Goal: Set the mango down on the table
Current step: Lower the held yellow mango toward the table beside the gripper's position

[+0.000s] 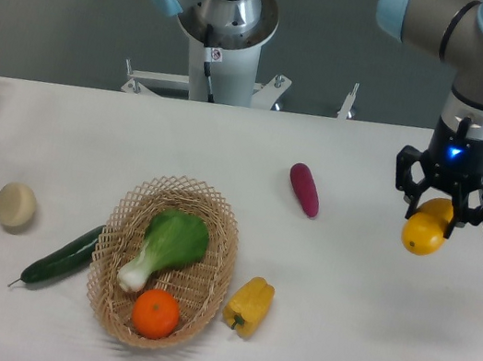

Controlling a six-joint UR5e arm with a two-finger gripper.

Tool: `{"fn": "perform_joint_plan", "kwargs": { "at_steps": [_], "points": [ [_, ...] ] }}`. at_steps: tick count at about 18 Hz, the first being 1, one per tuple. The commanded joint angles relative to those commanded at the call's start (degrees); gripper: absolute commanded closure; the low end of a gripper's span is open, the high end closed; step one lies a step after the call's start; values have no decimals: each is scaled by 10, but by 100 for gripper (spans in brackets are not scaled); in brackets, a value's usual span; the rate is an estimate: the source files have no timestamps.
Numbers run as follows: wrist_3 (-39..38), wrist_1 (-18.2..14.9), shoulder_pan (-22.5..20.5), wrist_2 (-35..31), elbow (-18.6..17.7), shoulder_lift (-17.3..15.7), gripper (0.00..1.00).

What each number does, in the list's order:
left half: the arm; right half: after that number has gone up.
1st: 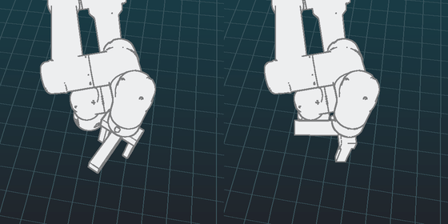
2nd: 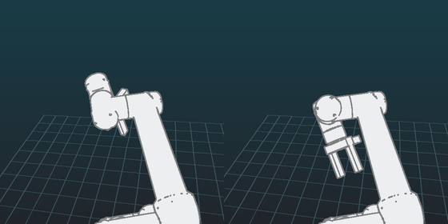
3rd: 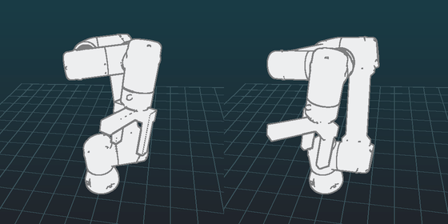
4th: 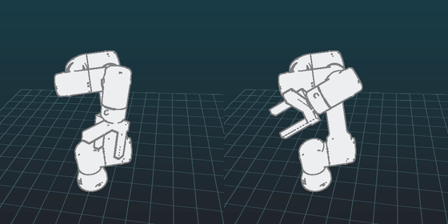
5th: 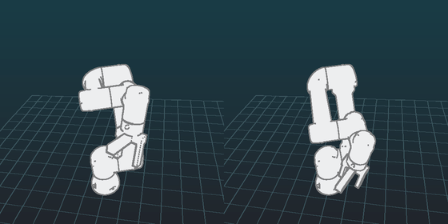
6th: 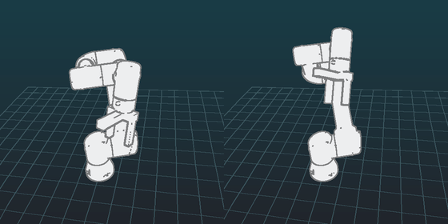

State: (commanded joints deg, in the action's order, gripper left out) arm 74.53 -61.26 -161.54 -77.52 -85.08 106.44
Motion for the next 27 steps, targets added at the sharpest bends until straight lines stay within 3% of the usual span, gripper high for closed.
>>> {"fn": "perform_joint_plan", "kwargs": {
  "at_steps": [9,16,20,24,27],
  "points": [
    [-3,2,2,-2,-8,-1,60],
    [-83,6,14,-5,-22,11,60],
    [-91,56,25,-13,-24,63,60],
    [-101,69,40,-79,-13,102,60],
    [-202,75,56,-85,-6,123,60]
  ]
}}
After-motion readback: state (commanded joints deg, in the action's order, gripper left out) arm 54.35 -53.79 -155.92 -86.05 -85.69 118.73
